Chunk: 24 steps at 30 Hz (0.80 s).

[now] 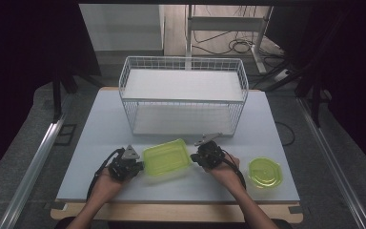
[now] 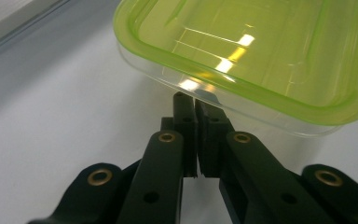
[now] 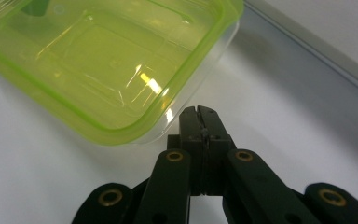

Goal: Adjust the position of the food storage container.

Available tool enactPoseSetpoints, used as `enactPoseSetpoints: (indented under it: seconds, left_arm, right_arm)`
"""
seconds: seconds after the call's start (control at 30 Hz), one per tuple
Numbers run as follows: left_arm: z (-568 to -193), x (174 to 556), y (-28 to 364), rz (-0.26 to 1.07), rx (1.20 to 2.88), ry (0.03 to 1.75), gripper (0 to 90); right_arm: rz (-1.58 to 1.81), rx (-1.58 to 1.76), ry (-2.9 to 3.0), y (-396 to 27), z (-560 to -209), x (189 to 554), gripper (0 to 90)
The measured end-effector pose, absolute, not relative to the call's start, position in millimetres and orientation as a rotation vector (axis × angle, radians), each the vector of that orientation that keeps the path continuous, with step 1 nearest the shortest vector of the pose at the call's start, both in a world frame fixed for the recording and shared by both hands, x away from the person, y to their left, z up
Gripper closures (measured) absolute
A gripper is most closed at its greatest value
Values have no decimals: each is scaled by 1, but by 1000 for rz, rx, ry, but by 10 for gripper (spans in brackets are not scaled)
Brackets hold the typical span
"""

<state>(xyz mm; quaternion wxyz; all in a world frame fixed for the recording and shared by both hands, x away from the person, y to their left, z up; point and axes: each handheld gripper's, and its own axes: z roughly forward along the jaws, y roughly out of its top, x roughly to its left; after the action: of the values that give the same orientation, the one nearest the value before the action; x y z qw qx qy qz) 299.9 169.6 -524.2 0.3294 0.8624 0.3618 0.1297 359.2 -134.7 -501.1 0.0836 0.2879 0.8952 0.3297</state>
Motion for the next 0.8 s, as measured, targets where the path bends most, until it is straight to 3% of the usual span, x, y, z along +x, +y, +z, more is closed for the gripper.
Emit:
enactPoseSetpoints:
  seconds: [0.5, 0.8]
  left_arm:
    - [-524, 298, 142, 305, 2289, 844, 875]
    - [-525, 293, 139, 281, 2287, 845, 841]
  right_arm:
    - [957, 854, 2696, -157, -498, 328, 890]
    - [894, 890, 2692, -169, -502, 328, 874]
